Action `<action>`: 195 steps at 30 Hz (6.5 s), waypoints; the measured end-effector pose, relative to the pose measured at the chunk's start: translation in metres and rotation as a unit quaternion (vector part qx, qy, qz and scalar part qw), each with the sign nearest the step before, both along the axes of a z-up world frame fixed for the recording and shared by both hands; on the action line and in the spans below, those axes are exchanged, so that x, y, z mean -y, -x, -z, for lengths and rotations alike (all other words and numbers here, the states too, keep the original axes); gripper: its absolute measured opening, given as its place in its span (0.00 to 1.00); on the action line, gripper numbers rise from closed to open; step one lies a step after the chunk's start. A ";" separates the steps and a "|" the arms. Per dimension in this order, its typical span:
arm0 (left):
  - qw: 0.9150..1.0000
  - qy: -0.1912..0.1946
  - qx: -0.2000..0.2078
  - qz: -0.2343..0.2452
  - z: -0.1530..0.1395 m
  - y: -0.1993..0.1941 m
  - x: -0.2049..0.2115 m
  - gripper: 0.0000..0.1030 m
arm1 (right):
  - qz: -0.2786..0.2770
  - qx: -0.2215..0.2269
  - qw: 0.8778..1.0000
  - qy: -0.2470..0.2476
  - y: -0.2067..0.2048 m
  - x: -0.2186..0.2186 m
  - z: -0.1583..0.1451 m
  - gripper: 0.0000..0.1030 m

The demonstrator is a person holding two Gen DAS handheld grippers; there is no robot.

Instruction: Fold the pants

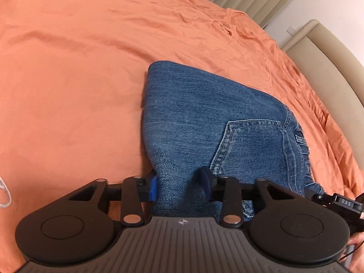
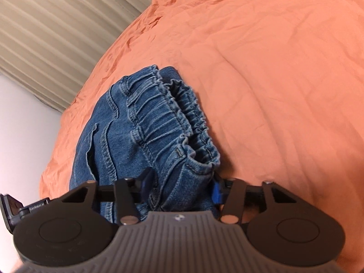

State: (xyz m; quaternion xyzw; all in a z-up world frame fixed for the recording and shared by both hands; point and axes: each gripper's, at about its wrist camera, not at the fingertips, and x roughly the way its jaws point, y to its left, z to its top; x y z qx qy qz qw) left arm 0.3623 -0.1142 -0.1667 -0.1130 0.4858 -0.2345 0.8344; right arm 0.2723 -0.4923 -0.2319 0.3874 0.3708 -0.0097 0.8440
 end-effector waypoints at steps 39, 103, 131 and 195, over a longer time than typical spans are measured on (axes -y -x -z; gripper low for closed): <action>0.964 -0.217 0.148 -0.033 -0.275 0.117 -0.227 0.06 | -0.184 0.158 0.970 0.023 0.030 -0.296 -0.191 0.20; 0.967 -0.249 -0.023 -0.046 -0.068 0.145 -0.300 0.40 | -0.217 0.023 0.973 -0.071 -0.065 -0.287 -0.076 0.10; 0.966 -0.258 -0.030 0.002 -0.112 0.216 -0.308 0.57 | -0.331 -0.015 0.943 -0.040 -0.041 -0.288 -0.101 0.01; 0.960 -0.244 0.089 -0.107 -0.172 0.227 -0.266 0.57 | -0.211 0.056 0.968 0.121 -0.033 -0.294 -0.133 0.40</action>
